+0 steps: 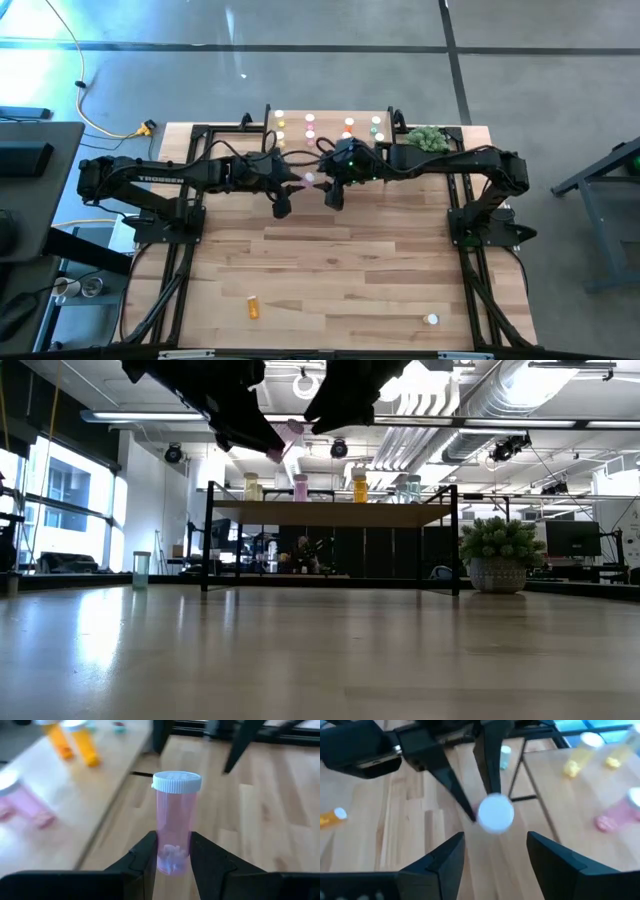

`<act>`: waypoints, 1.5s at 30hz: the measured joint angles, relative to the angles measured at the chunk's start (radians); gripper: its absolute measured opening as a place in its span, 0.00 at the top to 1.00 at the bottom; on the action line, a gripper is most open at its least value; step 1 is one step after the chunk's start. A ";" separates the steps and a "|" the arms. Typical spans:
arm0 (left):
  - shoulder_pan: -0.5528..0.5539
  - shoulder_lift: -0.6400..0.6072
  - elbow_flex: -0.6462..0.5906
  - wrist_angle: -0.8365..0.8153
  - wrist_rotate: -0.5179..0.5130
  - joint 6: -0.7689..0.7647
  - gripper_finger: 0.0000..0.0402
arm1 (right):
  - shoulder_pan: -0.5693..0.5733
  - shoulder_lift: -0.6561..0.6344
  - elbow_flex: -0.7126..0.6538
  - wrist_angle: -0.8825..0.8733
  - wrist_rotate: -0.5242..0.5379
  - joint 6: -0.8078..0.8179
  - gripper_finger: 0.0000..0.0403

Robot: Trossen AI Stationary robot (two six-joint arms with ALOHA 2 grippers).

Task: Pick and place medicine bottles onto shelf by color
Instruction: Put the pink pill bottle on the shelf aligned with the other pink pill bottles

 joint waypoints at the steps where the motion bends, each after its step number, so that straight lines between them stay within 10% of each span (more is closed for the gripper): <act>1: 0.000 0.000 0.000 0.001 -0.019 -0.013 0.76 | -0.005 -0.007 0.000 -0.003 0.000 0.000 0.49; 45: -0.003 0.000 -0.001 0.381 -0.145 0.124 0.76 | -0.070 -0.082 0.001 0.227 -0.024 -0.046 0.52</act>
